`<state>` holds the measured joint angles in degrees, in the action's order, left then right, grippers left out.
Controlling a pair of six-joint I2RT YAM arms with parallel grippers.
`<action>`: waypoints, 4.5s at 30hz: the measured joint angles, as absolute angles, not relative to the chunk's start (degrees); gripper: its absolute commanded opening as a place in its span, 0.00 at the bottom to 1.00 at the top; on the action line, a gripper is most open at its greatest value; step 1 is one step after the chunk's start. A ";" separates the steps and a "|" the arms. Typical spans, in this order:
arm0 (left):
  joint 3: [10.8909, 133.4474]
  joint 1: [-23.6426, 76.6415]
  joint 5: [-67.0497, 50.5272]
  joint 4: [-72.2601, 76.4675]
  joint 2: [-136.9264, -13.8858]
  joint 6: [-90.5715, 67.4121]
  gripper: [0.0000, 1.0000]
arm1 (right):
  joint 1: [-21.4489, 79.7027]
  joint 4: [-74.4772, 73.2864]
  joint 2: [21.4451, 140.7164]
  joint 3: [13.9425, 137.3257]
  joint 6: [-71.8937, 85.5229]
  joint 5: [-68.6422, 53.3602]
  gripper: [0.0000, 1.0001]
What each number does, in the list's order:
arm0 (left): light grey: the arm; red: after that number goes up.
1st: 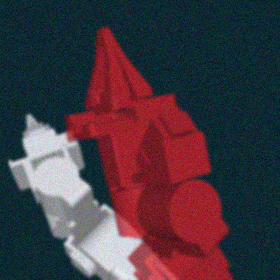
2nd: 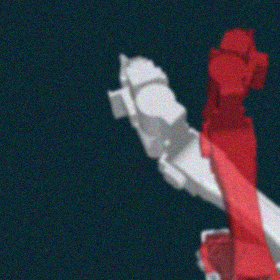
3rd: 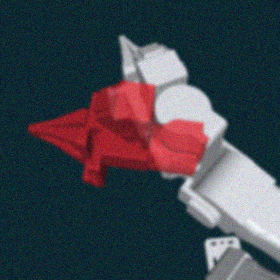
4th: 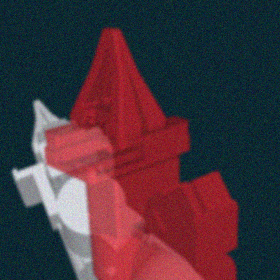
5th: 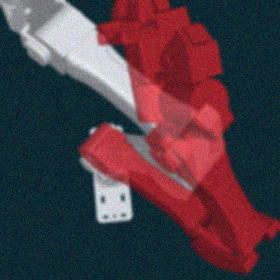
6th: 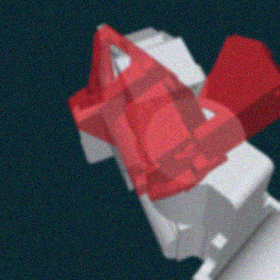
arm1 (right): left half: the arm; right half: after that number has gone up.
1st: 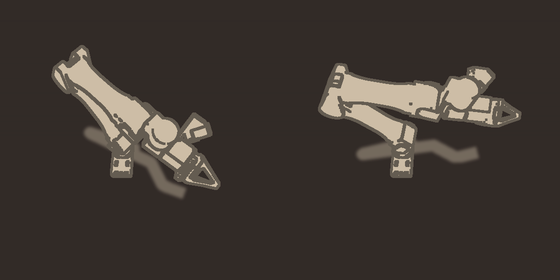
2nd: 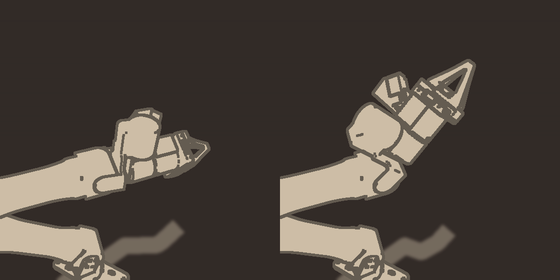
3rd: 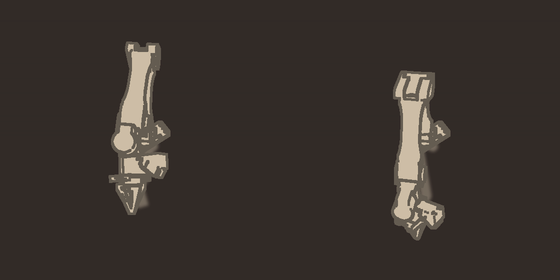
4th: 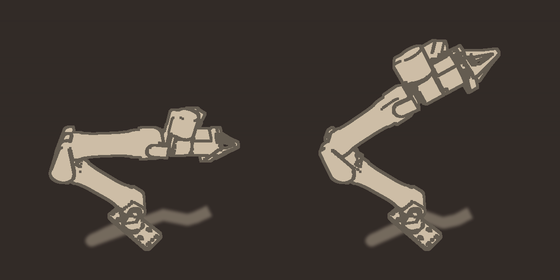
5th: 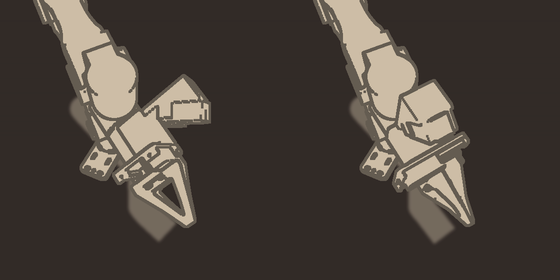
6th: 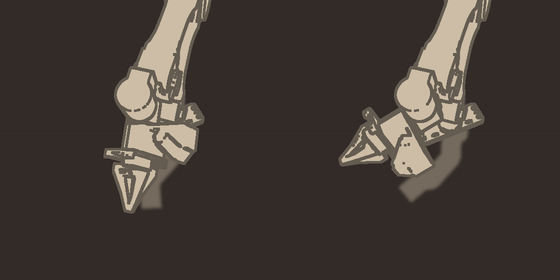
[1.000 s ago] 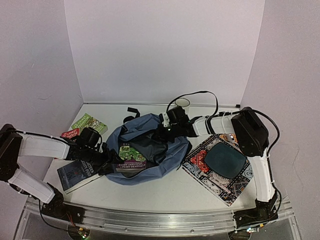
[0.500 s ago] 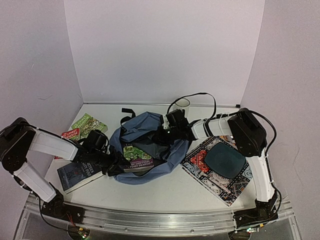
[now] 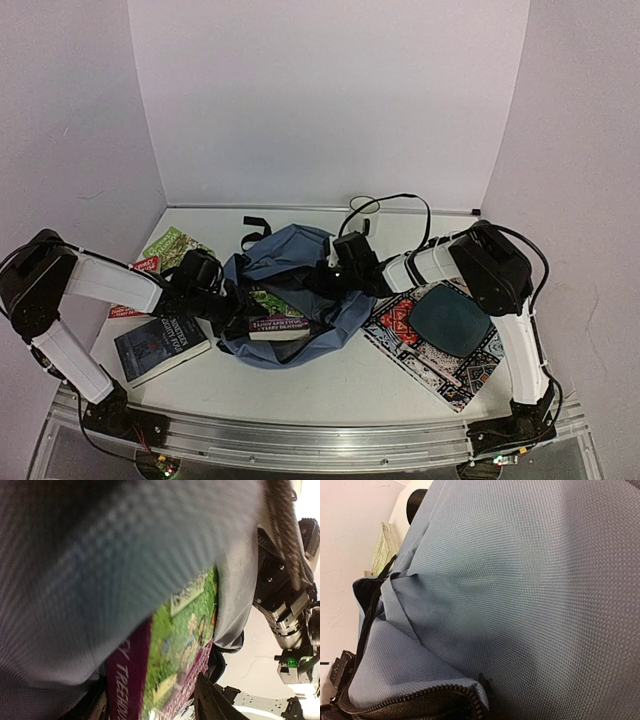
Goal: Pack the student bag
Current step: Grab the book from the largest pocket of the bag, then place the book in the largest pocket of the bag, then grab the book at the corner of the board.
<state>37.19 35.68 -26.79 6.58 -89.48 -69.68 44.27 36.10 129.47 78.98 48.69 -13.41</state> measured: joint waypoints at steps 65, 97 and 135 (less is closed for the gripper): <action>49.33 28.51 -49.38 2.43 -91.98 -38.98 0.00 | 48.97 1.74 112.37 103.35 -3.08 -16.77 0.00; 63.64 27.51 -22.63 -9.44 -101.01 -27.25 0.72 | 51.25 1.70 114.12 104.02 4.78 -10.13 0.00; 55.26 14.72 15.15 -34.59 -81.90 -33.51 0.96 | 44.47 6.15 121.21 92.96 27.04 -9.87 0.02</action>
<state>55.26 14.72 15.15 -34.59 -81.90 -33.51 44.47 6.15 121.21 92.96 27.04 -9.87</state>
